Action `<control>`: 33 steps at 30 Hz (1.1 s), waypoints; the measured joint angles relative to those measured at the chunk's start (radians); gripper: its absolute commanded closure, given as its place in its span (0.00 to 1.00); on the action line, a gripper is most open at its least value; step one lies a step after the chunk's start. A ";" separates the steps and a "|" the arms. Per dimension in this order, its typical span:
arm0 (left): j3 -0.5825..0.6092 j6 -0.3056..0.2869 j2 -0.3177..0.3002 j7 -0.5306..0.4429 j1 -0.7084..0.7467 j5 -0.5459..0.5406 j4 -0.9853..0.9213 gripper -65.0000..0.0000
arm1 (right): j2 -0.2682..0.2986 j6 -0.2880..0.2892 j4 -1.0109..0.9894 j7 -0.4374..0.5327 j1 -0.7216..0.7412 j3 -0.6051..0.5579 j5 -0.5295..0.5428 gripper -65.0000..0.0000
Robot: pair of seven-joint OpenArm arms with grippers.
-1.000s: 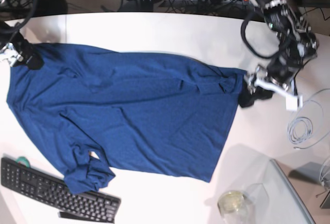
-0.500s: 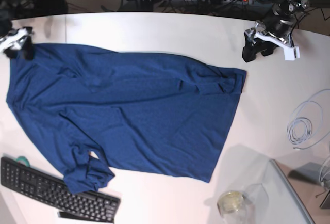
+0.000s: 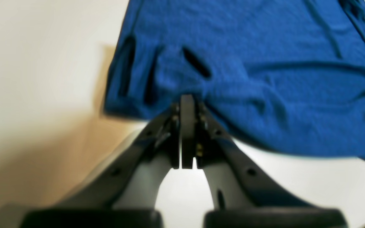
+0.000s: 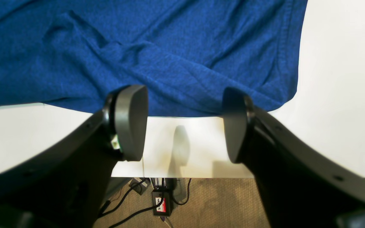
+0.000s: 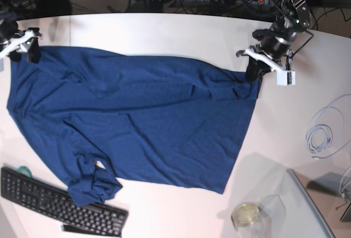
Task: Layout the t-shirt on the table in an organized manner, then fold the t-shirt properly
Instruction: 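Regrasp the shirt side edge with the left gripper and drag outward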
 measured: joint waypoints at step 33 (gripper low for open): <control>0.128 0.143 -0.027 0.076 -0.213 0.076 -0.135 1.00 | 0.000 0.000 0.000 0.000 0.013 0.000 0.000 0.46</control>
